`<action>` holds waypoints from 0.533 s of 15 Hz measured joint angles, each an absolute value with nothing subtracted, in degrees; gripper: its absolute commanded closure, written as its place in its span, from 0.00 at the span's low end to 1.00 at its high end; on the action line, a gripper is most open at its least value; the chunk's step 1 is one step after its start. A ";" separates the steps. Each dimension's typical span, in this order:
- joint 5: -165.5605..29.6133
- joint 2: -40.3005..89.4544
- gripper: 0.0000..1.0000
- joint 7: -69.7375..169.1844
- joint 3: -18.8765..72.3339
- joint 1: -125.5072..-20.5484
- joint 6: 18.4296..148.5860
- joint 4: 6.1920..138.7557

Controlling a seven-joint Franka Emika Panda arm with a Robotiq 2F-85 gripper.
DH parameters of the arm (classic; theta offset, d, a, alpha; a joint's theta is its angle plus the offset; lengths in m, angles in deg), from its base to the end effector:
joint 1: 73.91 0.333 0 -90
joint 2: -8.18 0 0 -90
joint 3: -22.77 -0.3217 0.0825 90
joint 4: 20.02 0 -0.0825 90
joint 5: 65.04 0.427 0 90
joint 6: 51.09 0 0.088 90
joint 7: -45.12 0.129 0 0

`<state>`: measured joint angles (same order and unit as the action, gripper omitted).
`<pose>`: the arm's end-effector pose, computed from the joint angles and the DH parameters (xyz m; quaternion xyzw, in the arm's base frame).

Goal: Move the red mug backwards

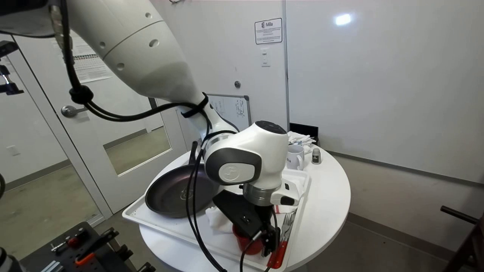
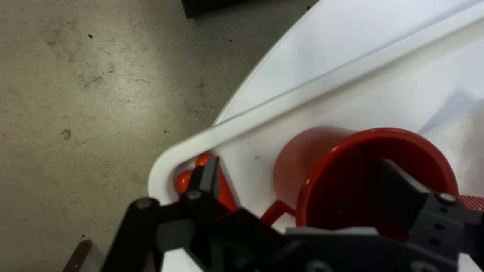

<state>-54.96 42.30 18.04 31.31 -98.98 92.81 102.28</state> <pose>0.4576 -0.3142 0.0535 -0.9869 0.1243 0.0881 0.0530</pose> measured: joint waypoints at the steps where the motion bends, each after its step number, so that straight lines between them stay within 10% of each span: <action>1: -54.96 42.30 0.33 18.04 31.04 -98.99 92.83 102.20; 8: -54.96 42.30 0.86 18.04 29.91 -99.40 92.87 102.14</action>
<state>-54.96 42.30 18.04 29.91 -99.40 92.87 102.14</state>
